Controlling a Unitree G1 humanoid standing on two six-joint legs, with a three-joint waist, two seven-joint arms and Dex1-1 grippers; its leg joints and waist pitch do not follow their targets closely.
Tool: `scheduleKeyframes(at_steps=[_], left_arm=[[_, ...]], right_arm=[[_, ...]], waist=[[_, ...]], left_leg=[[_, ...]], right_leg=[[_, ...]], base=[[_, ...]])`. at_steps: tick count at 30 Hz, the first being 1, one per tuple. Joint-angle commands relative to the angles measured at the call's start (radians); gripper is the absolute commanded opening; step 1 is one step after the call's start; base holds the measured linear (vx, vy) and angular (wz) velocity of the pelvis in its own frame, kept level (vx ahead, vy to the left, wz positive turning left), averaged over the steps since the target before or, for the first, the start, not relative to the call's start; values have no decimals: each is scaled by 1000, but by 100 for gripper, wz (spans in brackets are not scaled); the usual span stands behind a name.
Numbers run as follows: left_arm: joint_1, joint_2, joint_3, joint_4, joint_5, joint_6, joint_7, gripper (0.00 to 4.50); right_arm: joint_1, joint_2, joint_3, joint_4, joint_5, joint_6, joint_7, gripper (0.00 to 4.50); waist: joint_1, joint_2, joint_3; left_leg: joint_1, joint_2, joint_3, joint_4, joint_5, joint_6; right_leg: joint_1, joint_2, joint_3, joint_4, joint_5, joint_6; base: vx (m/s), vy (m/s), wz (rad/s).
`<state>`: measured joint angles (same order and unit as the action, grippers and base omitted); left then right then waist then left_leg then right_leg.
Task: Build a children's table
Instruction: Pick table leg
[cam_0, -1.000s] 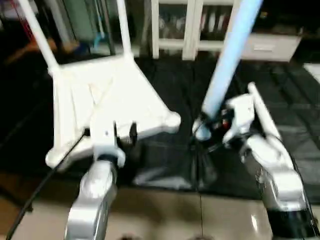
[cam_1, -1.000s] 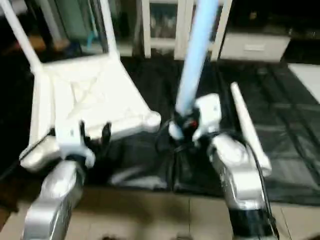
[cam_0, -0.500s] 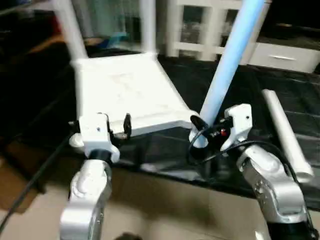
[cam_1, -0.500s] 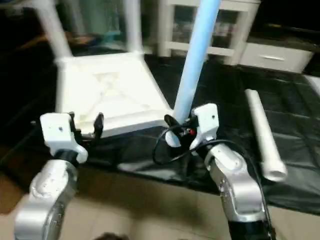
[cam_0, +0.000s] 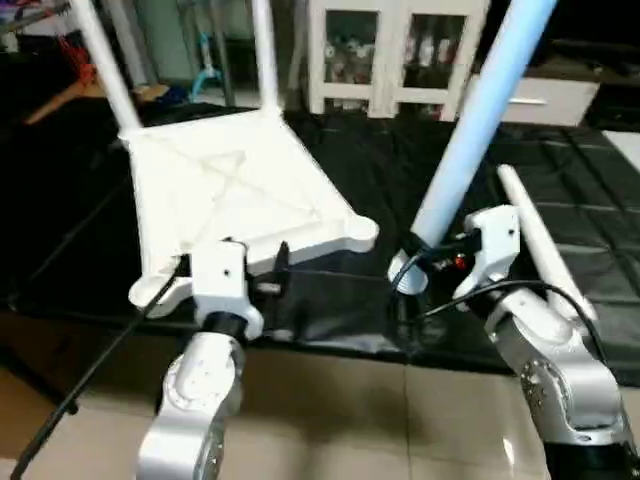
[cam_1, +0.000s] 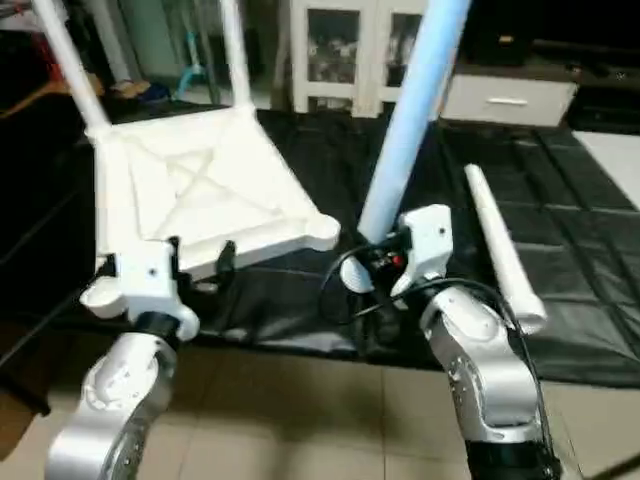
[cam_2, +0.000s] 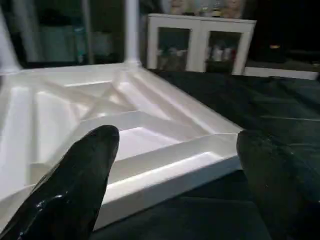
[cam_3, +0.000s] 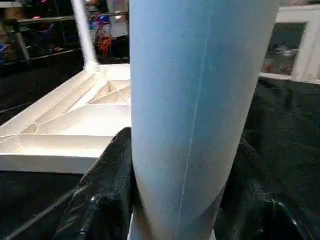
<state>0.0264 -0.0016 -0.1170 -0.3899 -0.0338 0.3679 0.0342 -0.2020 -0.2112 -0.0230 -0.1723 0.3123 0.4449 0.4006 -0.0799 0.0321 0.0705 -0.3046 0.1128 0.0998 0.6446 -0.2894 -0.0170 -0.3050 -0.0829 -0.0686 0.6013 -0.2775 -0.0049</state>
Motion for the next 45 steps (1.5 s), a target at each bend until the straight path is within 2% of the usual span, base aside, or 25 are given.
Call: scheduleKeyframes(at_steps=[1, 4, 6, 7, 9, 10, 11, 12, 13, 15, 18, 19, 20, 21, 22, 24, 27, 28, 29, 32, 33, 34, 35, 38, 45], left_arm=[[-3, 3, 11, -4, 1, -2, 7, 421], [0, -3, 17, -10, 4, -1, 5, 421], [2, -6, 16, -10, 6, -2, 3, 421], [3, -5, 13, -8, 9, -4, 4, 421], [4, -3, 11, -6, 12, -4, 5, 421], [3, -3, 11, -5, 11, -4, 5, 421], [-1, -5, 11, -4, 11, -7, 6, 421], [-4, -6, 11, -3, 12, -7, 6, 421], [-10, -6, 13, -1, 13, -6, 5, 421], [-15, -6, 16, 0, 13, -5, 4, 421], [-16, -6, 17, 3, 16, -6, 2, 421], [-15, -7, 17, 3, 16, -6, 2, 421], [-15, -6, 17, 3, 16, -6, 2, 421], [-14, -5, 16, 1, 17, -6, 3, 421], [-14, -5, 16, 1, 17, -5, 4, 421], [-14, -6, 18, 1, 15, -5, 5, 421], [-8, -6, 20, -1, 16, -7, 2, 421], [-3, -9, 20, -5, 13, -4, -1, 421], [-1, -11, 20, -5, 11, -3, -2, 421], [8, -16, 19, -8, 4, 9, -6, 421], [9, -16, 19, -6, 3, 9, -6, 421], [9, -12, 17, -4, 7, 5, -5, 421], [7, -11, 19, 1, 9, 2, -3, 421], [3, -9, 27, 9, 14, 0, 0, 421], [7, 8, 10, 14, -14, -6, -60, 421]], right_arm=[[-18, -5, 2, -15, 6, 6, 2, 184], [-18, -11, 4, -20, 4, 8, 6, 184], [-18, -12, 4, -21, 4, 9, 6, 184], [-20, -14, 3, -19, 4, 10, 4, 184], [-23, -15, 2, -17, 3, 12, 2, 184], [-25, -15, 1, -16, 2, 12, 1, 184], [-27, -18, 1, -13, 0, 11, 0, 184], [-28, -20, 1, -12, -1, 8, 0, 184], [-30, -21, 1, -10, -1, 7, -1, 184], [-33, -21, 1, -8, 0, 8, 0, 184], [-38, -21, 2, -6, 4, 7, 3, 184], [-39, -21, 2, -5, 4, 7, 3, 184], [-39, -21, 2, -5, 4, 7, 3, 184], [-41, -20, 1, -5, 4, 8, 5, 184], [-42, -20, 1, -5, 4, 8, 7, 184], [-44, -22, 2, -3, 2, 8, 10, 184], [-45, -25, 4, 0, 0, 20, 6, 184], [-46, -25, 1, 2, 7, 22, 5, 184], [-46, -25, -1, 3, 10, 24, 4, 184], [-44, -27, -5, 1, 15, 22, 5, 184], [-42, -28, -6, 0, 15, 22, 5, 184], [-40, -29, -6, -1, 12, 16, 7, 184], [-37, -31, -5, -2, 10, 16, 11, 184], [-32, -37, 5, -4, 1, 10, 18, 184], [-57, -52, -12, 29, 10, -5, 35, 184]], waist=[[-25, 13, -44], [-23, 6, -45], [-13, -25, -63], [57, -73, -100], [93, -55, -97], [110, -33, -105], [93, -27, -93], [91, -3, -95], [35, 66, -60], [41, 40, -71], [44, 9, -69], [60, -34, -52], [99, -54, -49], [110, -54, -65], [116, -53, -70], [110, -28, -67], [57, 44, -78], [42, 32, -83], [54, 29, -82], [75, -42, -79], [104, -83, -75], [127, -46, -104], [106, -53, -111], [96, -31, -109], [91, 0, -67]], left_leg=[[57, 112, -75, -155, -492, 80], [135, 172, -10, -169, -448, -9], [122, 122, 48, -137, -274, -22], [-55, -38, 88, 12, -154, 45], [-141, 16, 15, 112, -100, 41], [-198, 60, -41, 113, -3, 47], [-188, 62, -41, 36, 135, 56], [-149, 49, -28, -31, 246, 75], [-31, 156, -112, -126, 52, 251], [11, 214, -148, -124, -115, 329], [25, 174, -115, -130, -175, 388], [-33, 120, -56, -113, -260, 325], [-115, 18, 16, 16, -164, 217], [-138, 28, 9, 58, -69, 179], [-165, 31, -2, 57, 29, 142], [-137, 48, 5, -18, 74, 125], [54, 172, -53, -120, -124, 128], [97, 237, -81, -145, -215, 80], [103, 250, -47, -146, -155, 25], [45, 152, 109, -94, 1, 30], [-74, 67, 90, -55, -20, 76], [-79, 67, 50, -20, 12, 87], [-110, 59, 26, -41, 189, 89], [-88, 50, 16, -45, 300, 50], [-41, 116, 18, -95, -61, 16]], right_leg=[[-21, -10, 1, -39, -157, -203], [-88, -16, 5, 5, -44, -157], [-69, -36, 27, -9, 49, -173], [147, -84, 208, -53, 185, -313], [184, -181, 308, -74, 356, -454], [184, -187, 261, -39, 630, -464], [135, -90, 157, -13, 686, -404], [108, -11, 89, -5, 581, -334], [-34, 66, -3, 87, -77, -126], [-71, 25, 22, 135, -171, -62], [-95, -4, 39, 106, -10, 37], [-62, -50, 80, -14, -18, -14], [37, -134, 158, -107, -231, -67], [74, -162, 176, -118, -349, -89], [89, -139, 168, -113, -411, -99], [79, -69, 103, -107, -361, -156], [-38, 23, 24, -12, -202, -130], [-73, 5, 24, 62, -129, -78], [-104, -8, 16, 91, -61, -3], [-107, -46, 43, 3, 222, -52], [-28, -80, 89, -44, 236, -40], [22, -170, 147, -33, 321, -84], [36, -112, 118, 22, 672, -100], [10, -37, 79, 33, 958, -122], [-27, -45, 69, -42, 58, -263]], base=[[119, 32, 7], [151, 17, -16], [183, -7, -54], [217, 19, -48], [209, 39, -38], [0, 0, 0], [0, 0, 0], [-173, -22, -1], [-77, -8, -16], [15, 1, -10], [84, -2, 8], [0, 0, 0], [0, 0, 0], [0, 0, 0], [66, -23, -5], [81, -5, 2], [134, 61, 2], [123, 58, -28], [123, 58, -28], [108, 17, -56], [115, -53, -42], [108, -73, -17], [108, -73, -17], [42, -55, -5], [0, 0, 0]])
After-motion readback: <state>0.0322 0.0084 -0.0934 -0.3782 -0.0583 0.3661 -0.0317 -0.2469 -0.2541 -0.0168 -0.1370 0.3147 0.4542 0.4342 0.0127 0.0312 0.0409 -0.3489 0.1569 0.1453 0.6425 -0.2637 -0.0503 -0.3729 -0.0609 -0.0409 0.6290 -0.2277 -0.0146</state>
